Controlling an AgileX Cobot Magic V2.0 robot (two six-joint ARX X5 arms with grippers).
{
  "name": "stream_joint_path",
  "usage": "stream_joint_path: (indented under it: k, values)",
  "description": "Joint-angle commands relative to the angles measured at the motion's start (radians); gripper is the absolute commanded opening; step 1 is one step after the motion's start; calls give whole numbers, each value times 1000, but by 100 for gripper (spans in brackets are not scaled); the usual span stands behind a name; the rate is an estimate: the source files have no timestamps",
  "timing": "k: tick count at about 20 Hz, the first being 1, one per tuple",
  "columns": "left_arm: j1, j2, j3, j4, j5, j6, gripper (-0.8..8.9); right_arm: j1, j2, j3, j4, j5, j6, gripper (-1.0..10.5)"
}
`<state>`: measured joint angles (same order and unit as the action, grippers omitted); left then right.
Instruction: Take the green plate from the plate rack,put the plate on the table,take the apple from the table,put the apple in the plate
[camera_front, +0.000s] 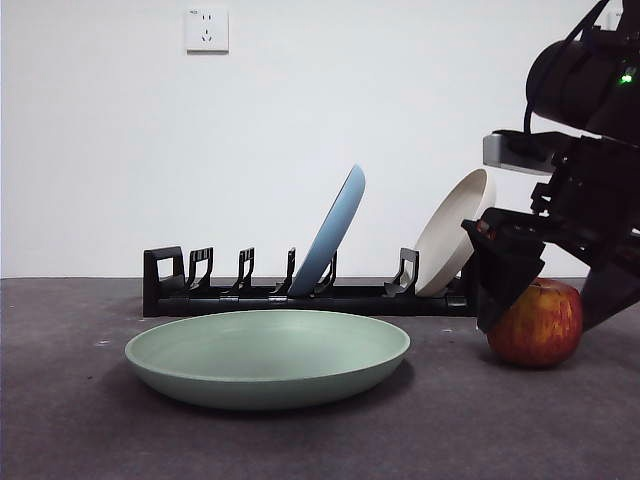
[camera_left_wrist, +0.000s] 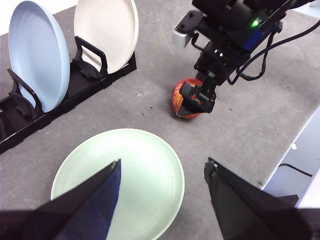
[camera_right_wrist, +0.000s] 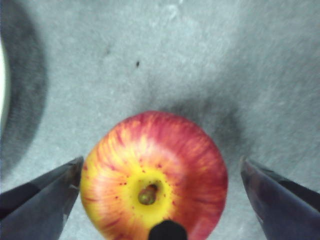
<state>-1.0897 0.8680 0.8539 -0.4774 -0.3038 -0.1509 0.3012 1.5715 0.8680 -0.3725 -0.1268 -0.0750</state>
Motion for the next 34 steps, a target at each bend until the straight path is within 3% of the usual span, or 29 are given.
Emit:
stream_joint_path:
  k: [1,8,14,20,26,34]
  values:
    - [-4,-1,0,5,-5,-7,283,2,17,1,4,3,23,580]
    - [-4,-1,0,4,-8,-6,283,2,16,1,-5,-5,37,-15]
    - [-3,-1,0,-11,-8,-3,283,24,-64,1,-25,-5,60,-17]
    - [-3,0,0,-20,-6,-3,283,198,-202,1,106,-3,175,-17]
    - [-3,0,0,-43,-5,-3,283,412,-68,1,307,59,214,-18]
    - [-4,0,0,-48,-5,-4,283,473,129,1,377,108,216,-17]
